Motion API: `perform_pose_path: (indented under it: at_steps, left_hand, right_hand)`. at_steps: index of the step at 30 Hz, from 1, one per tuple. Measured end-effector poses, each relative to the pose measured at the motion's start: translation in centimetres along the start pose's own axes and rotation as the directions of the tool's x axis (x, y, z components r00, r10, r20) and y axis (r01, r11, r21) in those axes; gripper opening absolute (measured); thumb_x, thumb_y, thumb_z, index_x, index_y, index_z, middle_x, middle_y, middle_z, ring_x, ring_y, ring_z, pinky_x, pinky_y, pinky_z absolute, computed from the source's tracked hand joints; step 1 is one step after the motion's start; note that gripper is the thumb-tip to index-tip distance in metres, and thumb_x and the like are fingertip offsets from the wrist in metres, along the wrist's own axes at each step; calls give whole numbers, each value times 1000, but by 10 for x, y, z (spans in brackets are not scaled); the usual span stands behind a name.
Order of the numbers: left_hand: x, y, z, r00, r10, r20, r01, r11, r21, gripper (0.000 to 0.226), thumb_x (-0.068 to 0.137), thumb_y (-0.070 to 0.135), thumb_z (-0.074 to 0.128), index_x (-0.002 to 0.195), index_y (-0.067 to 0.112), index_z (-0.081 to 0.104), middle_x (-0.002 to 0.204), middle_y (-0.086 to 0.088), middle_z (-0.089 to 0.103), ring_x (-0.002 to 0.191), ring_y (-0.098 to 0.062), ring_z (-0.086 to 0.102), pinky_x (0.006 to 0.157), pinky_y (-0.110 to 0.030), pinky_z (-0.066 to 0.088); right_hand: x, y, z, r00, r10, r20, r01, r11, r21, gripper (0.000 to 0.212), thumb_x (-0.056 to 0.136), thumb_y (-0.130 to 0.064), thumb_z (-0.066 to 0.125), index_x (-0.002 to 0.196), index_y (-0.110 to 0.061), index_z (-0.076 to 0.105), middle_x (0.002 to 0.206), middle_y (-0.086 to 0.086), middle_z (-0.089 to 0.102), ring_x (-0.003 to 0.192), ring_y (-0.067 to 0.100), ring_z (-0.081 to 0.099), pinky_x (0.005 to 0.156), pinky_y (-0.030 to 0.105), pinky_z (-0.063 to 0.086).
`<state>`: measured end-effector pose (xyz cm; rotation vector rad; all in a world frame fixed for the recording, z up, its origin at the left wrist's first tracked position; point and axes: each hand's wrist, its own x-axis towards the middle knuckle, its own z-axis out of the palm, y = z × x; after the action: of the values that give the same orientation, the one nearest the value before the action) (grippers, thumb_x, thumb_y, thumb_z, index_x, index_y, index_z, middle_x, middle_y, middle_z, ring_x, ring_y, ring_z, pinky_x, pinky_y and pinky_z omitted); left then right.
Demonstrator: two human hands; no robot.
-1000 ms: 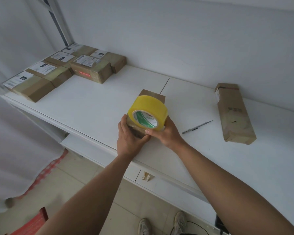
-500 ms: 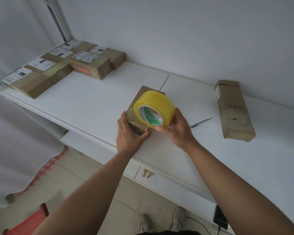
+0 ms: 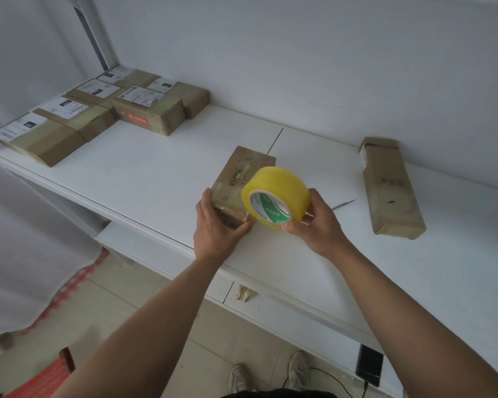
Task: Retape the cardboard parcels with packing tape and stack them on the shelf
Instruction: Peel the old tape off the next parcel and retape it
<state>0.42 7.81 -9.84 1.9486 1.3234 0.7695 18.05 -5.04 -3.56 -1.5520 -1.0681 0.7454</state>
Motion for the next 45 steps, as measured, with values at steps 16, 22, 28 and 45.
perform_pose_path:
  at_steps: [16, 22, 28, 45]
  left_hand:
    - [-2, 3, -5, 1000, -10, 25, 10, 1000, -23, 126, 53, 76, 76, 151, 29, 12, 147, 5, 32, 127, -18, 48, 87, -48, 56]
    - [-2, 1, -6, 999, -12, 42, 14, 999, -40, 128, 50, 79, 75, 150, 32, 12, 146, 7, 32, 122, -17, 52, 84, -43, 56]
    - [6, 2, -11, 995, 88, 37, -93, 980, 176, 132, 50, 80, 72, 150, 8, 23, 150, -7, 33, 133, -27, 46, 91, -49, 55]
    - [41, -1, -19, 704, 579, 411, -703, 483, 522, 112, 65, 60, 83, 153, 10, 35, 160, -17, 29, 149, -36, 25, 121, -49, 19]
  right_hand:
    - [-13, 18, -18, 991, 124, 44, -121, 991, -60, 45, 68, -31, 77, 103, -32, 49, 107, -4, 61, 92, 8, 66, 69, 20, 54]
    - [-14, 22, -20, 984, 163, 65, -164, 986, 7, 48, 68, -24, 77, 108, -30, 50, 109, -5, 63, 88, -3, 67, 70, 16, 52]
    - [-12, 34, -22, 972, 209, 103, -211, 978, 7, 55, 69, -28, 79, 115, -35, 50, 119, -6, 64, 104, 7, 68, 78, 22, 54]
    - [-4, 74, -11, 964, 249, 93, -256, 964, 74, 66, 75, -10, 84, 127, -31, 50, 124, -3, 65, 113, 12, 65, 94, 36, 55]
